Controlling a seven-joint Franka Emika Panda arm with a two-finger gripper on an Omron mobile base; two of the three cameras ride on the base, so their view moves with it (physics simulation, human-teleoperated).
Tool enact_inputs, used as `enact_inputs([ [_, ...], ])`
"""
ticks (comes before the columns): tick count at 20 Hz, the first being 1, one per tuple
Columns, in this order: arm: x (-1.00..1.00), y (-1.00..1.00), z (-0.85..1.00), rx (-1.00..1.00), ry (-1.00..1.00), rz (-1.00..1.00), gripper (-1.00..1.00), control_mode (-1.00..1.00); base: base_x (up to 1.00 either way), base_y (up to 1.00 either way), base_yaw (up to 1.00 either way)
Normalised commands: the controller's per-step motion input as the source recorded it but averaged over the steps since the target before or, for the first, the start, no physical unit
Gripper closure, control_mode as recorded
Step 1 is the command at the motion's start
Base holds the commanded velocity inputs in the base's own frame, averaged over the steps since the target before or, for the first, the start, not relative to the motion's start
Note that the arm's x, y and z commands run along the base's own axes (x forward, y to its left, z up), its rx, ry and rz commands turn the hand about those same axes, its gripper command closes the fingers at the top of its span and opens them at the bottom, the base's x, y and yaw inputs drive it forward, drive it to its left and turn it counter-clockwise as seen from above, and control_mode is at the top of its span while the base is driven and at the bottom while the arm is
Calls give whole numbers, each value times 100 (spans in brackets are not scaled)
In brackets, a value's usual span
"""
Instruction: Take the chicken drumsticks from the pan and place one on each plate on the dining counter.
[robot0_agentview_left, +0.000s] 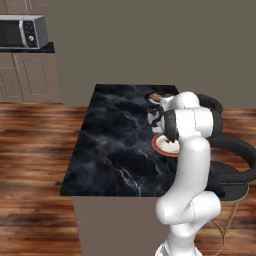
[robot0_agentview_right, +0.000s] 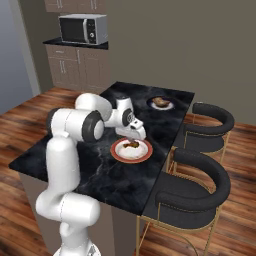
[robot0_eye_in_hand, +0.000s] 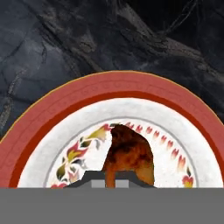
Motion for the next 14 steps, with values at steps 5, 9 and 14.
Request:
enact_inputs([
  [5, -93, 2, 33, -12, -60, 1, -100, -100, 0, 0, 0],
  [9, -100, 0, 95, -2, -63, 7, -100, -100, 0, 0, 0],
  [14, -100, 4, 100, -6, -51, 10, -100, -100, 0, 0, 0],
])
